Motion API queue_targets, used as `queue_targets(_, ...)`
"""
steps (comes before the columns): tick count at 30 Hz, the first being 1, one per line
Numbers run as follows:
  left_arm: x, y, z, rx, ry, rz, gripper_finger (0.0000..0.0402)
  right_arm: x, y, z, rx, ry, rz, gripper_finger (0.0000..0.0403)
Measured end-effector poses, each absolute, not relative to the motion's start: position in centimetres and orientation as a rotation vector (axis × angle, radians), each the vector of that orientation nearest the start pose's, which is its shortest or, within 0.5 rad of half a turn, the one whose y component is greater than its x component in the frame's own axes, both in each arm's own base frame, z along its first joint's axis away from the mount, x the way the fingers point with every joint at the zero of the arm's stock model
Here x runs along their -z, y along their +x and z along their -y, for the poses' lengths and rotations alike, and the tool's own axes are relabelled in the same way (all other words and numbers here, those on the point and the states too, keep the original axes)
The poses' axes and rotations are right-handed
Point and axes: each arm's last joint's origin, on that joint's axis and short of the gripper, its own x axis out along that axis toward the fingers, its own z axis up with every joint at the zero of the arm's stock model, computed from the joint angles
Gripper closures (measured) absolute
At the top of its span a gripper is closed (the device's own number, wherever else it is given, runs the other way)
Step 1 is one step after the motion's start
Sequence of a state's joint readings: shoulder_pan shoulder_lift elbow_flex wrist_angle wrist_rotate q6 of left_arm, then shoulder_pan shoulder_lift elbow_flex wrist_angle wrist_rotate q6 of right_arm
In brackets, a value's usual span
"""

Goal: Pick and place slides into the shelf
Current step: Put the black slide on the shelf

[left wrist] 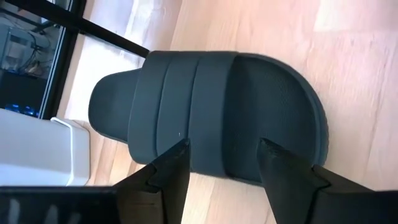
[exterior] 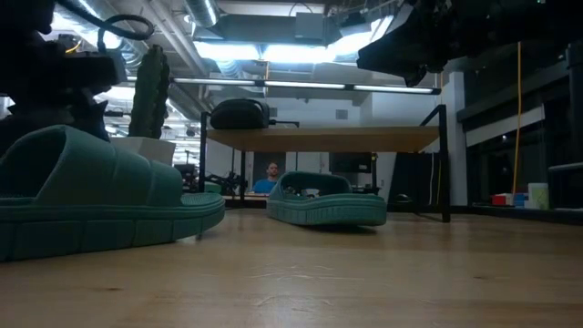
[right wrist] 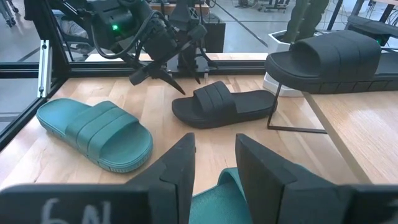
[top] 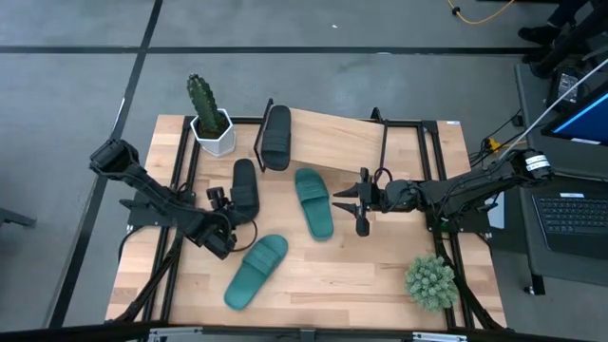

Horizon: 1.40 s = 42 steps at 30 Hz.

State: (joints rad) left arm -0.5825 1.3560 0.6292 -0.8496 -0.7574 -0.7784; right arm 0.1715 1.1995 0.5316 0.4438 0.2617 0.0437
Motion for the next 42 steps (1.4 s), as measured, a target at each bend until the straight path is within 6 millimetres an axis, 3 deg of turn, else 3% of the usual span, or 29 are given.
queue_targets(12,-15.5,17.5,7.3,-0.611,0.285,-1.060,0.0227,-22.4,24.5,-3.5,0.094,-0.008,-0.217,0.0286)
queue_targets(20,-15.4,18.4,7.4,-0.536,0.313,-1.052,0.0227,-22.4,24.5,-3.5,0.094,-0.008,-0.217,0.0286)
queue_targets(33,-12.7,19.1,7.6,-0.573,0.474,-1.133,0.0227,-22.3,24.5,-3.5,0.092,-0.024,-0.219,0.0286)
queue_targets(42,-12.6,19.3,7.6,-0.614,0.518,-1.099,0.0229,-22.3,24.5,-3.5,0.093,-0.024,-0.219,0.0286)
